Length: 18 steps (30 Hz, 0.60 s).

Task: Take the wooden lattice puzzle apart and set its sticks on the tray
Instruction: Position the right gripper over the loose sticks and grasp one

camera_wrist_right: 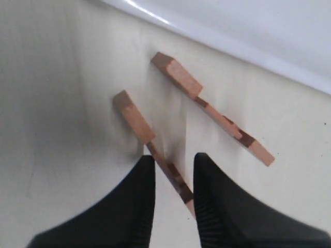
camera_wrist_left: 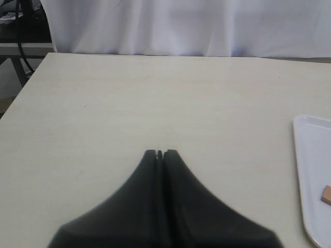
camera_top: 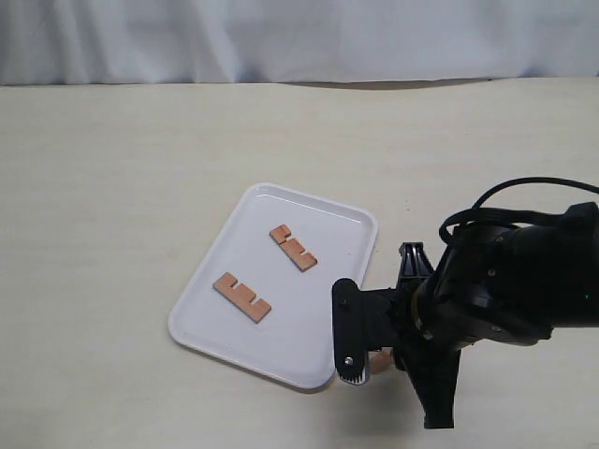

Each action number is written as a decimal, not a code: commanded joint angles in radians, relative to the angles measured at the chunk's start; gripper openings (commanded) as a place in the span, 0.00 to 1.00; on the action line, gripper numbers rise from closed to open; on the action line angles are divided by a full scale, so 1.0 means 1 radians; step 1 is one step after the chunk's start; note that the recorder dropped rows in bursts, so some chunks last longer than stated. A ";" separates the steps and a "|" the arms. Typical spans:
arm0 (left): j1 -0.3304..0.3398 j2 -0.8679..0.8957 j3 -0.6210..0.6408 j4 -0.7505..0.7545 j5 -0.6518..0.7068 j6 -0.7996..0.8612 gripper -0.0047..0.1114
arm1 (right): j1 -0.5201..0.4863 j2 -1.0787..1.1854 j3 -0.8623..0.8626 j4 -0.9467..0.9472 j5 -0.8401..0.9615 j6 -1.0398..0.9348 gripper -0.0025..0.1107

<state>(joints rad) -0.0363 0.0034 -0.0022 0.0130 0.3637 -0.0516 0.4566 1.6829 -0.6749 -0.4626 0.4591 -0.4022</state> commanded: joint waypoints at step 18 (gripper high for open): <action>0.000 -0.003 0.002 0.002 -0.003 -0.001 0.04 | -0.003 0.034 0.006 0.006 -0.017 -0.005 0.24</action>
<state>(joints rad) -0.0363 0.0034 -0.0022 0.0130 0.3637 -0.0516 0.4566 1.7034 -0.6749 -0.4605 0.4515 -0.4022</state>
